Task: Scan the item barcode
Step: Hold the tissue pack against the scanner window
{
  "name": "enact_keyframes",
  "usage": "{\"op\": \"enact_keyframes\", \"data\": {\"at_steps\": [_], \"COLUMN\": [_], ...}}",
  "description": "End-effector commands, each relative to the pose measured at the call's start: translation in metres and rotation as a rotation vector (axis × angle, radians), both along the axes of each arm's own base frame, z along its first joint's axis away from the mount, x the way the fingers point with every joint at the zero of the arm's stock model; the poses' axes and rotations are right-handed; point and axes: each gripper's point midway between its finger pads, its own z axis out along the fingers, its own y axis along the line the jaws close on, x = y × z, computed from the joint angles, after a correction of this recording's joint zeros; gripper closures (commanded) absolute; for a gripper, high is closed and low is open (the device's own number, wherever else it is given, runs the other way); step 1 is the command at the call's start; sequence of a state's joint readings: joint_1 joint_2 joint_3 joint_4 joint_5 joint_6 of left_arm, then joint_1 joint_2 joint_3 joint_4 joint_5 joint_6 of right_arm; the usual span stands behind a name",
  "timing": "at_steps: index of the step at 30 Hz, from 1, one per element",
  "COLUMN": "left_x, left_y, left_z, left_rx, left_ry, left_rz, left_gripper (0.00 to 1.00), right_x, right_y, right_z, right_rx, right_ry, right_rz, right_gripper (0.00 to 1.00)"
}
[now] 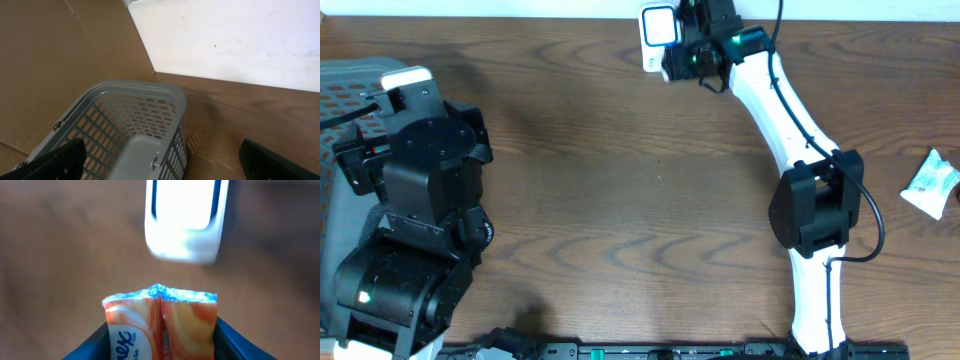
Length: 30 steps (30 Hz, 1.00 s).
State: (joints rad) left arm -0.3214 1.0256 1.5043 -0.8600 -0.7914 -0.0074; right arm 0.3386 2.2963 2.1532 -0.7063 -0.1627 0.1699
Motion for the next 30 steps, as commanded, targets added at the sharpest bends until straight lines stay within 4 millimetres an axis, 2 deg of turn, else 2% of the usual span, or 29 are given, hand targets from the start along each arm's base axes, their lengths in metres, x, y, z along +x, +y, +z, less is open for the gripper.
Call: {"op": "enact_keyframes", "data": {"at_steps": [1,7,11,16,21,25,30], "left_x": [-0.001,-0.001,-0.001,-0.001,-0.001,-0.001,-0.001], "left_y": [0.002,0.002,0.002,0.002,0.002,0.002,0.002], "left_z": [0.002,0.002,0.002,0.002,0.002,0.002,0.002], "left_rx": [-0.011,-0.011,-0.011,-0.011,-0.011,-0.011,-0.011], "left_ry": [-0.013,-0.013,-0.012,-0.012,-0.012,-0.013,-0.012], "left_rz": [0.011,0.011,0.011,0.011,0.011,0.011,0.011], "left_gripper": [0.02,0.02,0.02,0.02,0.02,0.02,0.02], "right_x": [0.018,0.05,0.074,0.1,0.112,0.113,0.119], "right_y": [0.009,0.022,0.026,0.029,0.031,0.029,0.016], "right_z": [0.015,0.027,0.023,0.008,-0.007,-0.007,-0.006], "right_rx": [0.001,-0.001,-0.002,0.012,0.02,0.011,-0.039], "right_ry": [-0.112,-0.3,-0.411,-0.522,-0.575,-0.588,-0.604], "right_rz": [0.018,0.057,0.043,0.007,-0.006,-0.009,-0.072], "right_gripper": [0.51,0.56,0.55,0.51,0.48,0.49,0.49]}}
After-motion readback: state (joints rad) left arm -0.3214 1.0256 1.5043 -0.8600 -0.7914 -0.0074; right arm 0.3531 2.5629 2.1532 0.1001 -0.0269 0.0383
